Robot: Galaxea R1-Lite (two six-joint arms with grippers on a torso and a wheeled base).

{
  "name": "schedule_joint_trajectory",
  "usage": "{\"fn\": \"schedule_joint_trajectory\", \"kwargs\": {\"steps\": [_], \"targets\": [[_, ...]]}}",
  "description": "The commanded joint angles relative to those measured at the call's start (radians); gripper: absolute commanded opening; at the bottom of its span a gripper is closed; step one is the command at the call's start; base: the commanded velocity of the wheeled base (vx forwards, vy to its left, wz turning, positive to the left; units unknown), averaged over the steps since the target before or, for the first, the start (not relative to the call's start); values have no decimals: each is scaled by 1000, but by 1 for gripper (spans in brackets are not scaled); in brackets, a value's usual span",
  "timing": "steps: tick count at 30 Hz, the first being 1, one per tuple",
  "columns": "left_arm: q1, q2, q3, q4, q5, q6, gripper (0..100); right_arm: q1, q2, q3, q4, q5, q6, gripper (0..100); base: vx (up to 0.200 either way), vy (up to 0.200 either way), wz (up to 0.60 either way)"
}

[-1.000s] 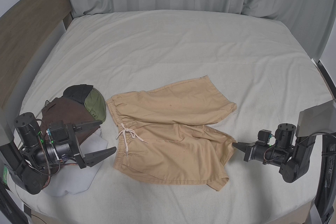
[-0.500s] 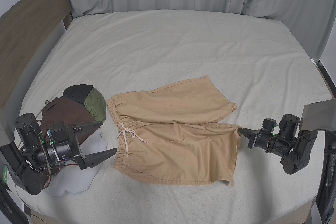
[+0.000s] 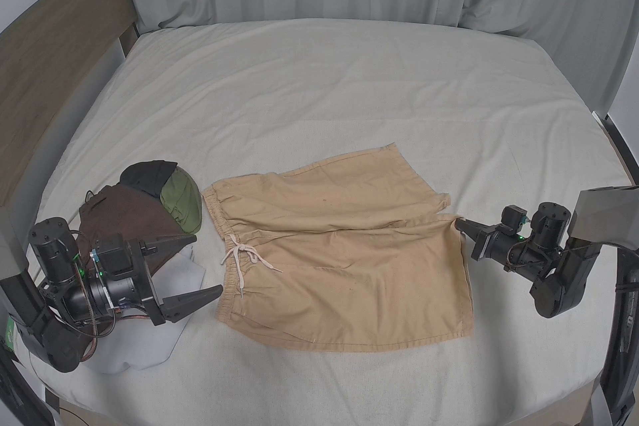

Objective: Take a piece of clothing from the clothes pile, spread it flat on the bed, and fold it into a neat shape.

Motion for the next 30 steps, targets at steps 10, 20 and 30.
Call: {"fn": "schedule_joint_trajectory", "kwargs": {"steps": [10,20,30], "targets": [[-1,5,5,0,0,0,100,2,14,-10,-2,1,-1,0,0,0,0],[-1,19,5,0,0,0,100,10,-5,-5,-4,-1,-7,100,0,0,0],[3,46,10,0,0,0,100,91,-140,90,-2,5,-12,100,0,0,0]]}}
